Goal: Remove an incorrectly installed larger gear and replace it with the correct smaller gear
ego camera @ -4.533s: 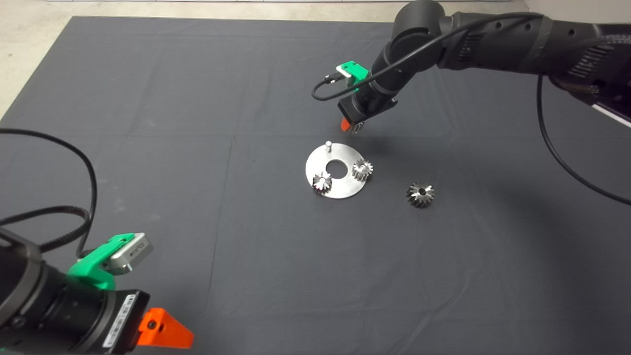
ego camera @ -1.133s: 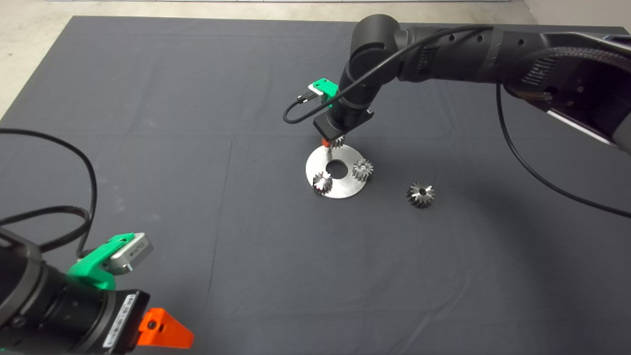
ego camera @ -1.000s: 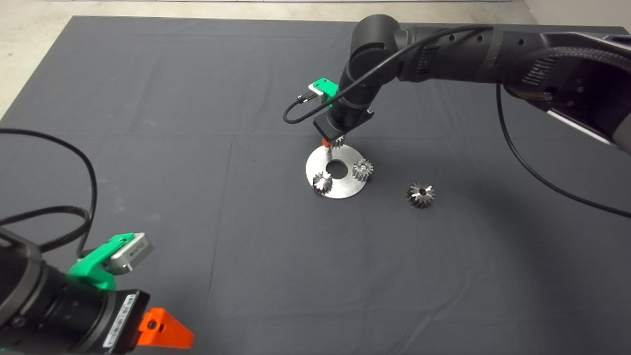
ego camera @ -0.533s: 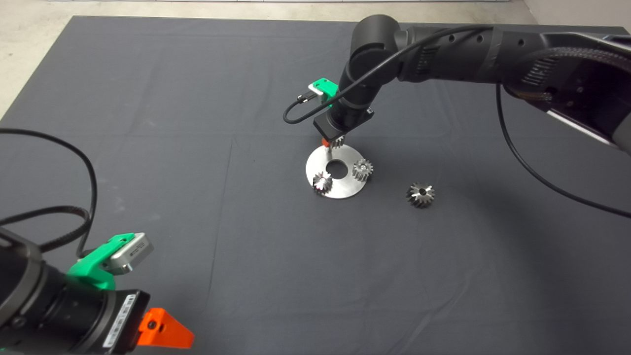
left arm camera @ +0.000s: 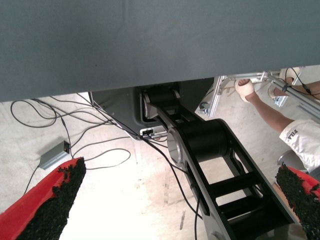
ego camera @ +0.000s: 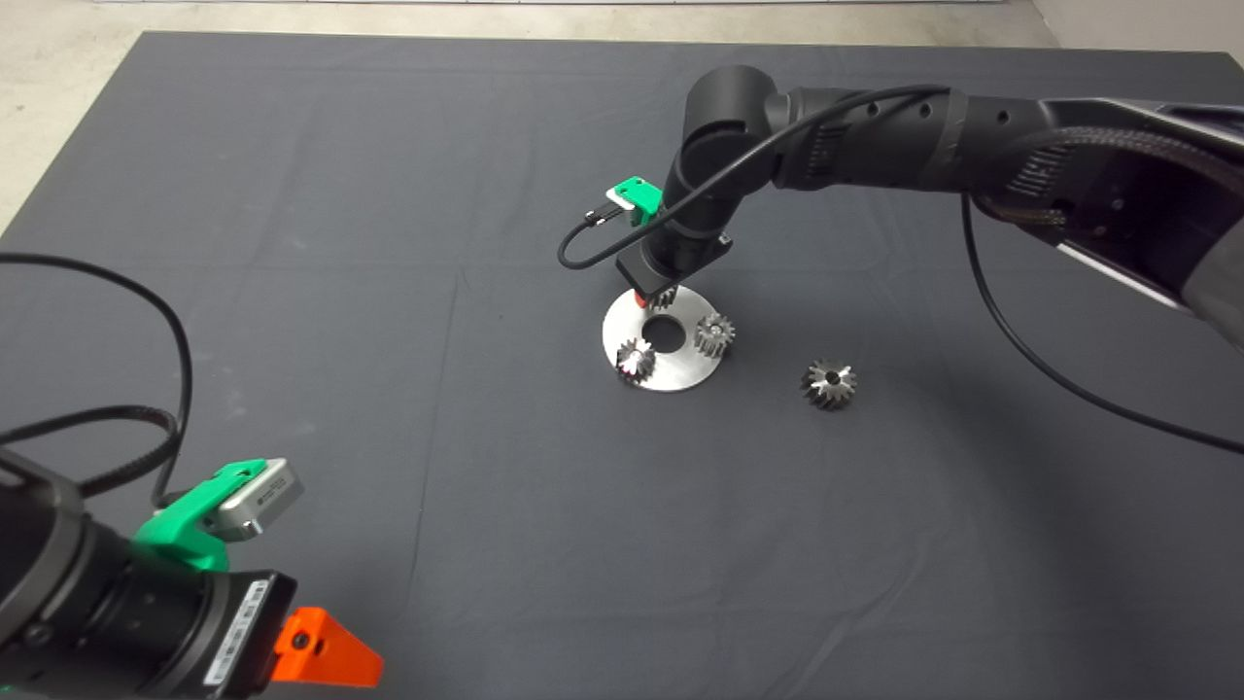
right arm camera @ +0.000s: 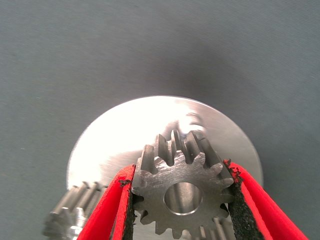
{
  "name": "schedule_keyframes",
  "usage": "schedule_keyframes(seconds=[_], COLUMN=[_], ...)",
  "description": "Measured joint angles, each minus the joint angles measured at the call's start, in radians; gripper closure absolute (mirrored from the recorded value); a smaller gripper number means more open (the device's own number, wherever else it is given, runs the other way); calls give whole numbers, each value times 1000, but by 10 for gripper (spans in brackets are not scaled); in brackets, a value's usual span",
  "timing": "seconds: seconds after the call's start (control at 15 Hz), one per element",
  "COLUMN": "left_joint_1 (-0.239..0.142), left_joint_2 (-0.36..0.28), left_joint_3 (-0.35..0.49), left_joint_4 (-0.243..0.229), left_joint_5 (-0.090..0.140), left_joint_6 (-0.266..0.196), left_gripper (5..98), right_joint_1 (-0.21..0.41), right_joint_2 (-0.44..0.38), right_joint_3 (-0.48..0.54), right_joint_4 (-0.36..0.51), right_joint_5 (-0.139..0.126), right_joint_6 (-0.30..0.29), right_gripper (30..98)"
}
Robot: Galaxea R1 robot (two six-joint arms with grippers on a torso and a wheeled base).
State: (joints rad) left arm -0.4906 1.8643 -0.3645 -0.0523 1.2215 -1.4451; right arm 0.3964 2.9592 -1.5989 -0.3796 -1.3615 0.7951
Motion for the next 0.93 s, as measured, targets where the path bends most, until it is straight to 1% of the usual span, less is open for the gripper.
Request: schedule_keyframes(seconds=[0.33,0.53,0.93], left_joint_1=[0,0,0], left_joint_2=[0,0,0], left_joint_3=[0,0,0], left_joint_4=[0,0,0], left_joint_5=[0,0,0], left_joint_6=[0,0,0], left_gripper=[53,53,53], right_joint_1=[0,0,0], right_joint_2=[5,5,4], right_joint_3=[-2,-3,-13], right_joint_4=[-7,-22,-58], right_joint_5=[0,1,1], right_joint_6=[3,31,53], right_gripper=[881,882,882])
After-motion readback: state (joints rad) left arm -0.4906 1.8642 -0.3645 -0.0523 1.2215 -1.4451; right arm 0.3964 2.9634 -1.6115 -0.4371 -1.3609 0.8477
